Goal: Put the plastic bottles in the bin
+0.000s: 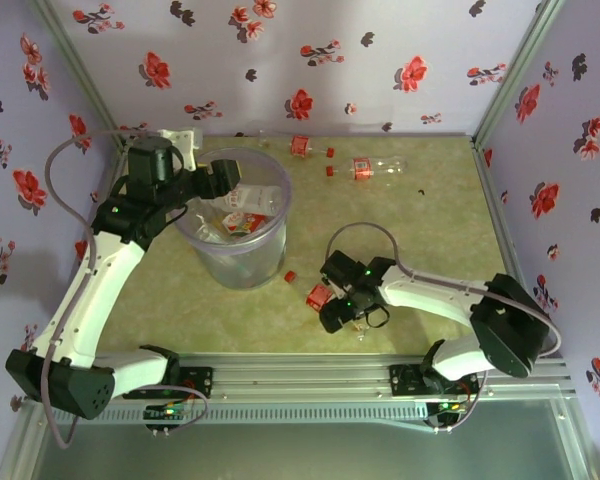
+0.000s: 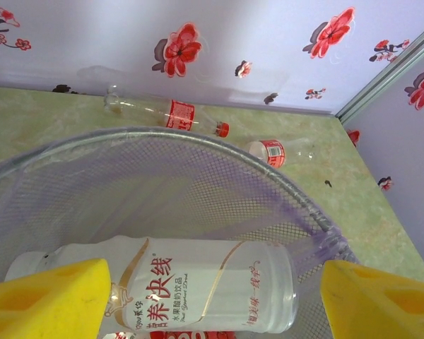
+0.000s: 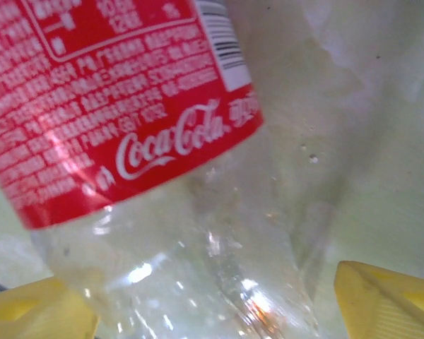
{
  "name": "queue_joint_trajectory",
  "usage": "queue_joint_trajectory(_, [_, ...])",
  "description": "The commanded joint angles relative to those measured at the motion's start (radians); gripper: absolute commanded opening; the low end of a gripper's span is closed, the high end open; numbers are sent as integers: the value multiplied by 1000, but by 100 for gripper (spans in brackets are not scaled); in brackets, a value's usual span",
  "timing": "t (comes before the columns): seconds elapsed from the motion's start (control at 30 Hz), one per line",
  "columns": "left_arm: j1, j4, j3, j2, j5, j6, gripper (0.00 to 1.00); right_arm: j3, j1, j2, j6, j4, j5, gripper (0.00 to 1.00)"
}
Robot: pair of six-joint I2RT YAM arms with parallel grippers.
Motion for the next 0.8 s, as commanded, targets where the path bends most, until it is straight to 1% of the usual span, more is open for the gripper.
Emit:
queue_joint_trajectory(0.0, [-3, 42, -7, -11, 13, -13, 79, -11, 10, 32, 18, 47, 39, 82])
queue_joint_trajectory(0.07, [-3, 47, -7, -8, 14, -17, 79, -5, 9, 36, 15, 48, 69, 77])
queue_joint_trajectory(0.2, [-4, 68, -16, -4, 30, -31, 79, 15, 7, 24, -12, 45, 88, 69])
queue_joint_trajectory(0.27, [-3, 72, -16, -3, 37, -34, 80, 31, 8, 27, -28, 26, 98, 61])
queue_joint_trajectory(0.4, [-3, 85, -12, 0, 51, -42, 80, 60, 3, 12, -50, -25, 136, 57])
queue_joint_trajectory(0.6, [-5, 126, -13, 15, 98, -70, 81, 97, -55, -72, -64, -80, 164, 50])
queue_joint_trajectory(0.7, [-5, 168, -12, 40, 159, -113, 81, 123, -106, -141, -76, -107, 204, 43])
queue_joint_trajectory(0.77, [-9, 204, -14, 56, 197, -141, 81, 134, -127, -202, -103, -85, 256, 34])
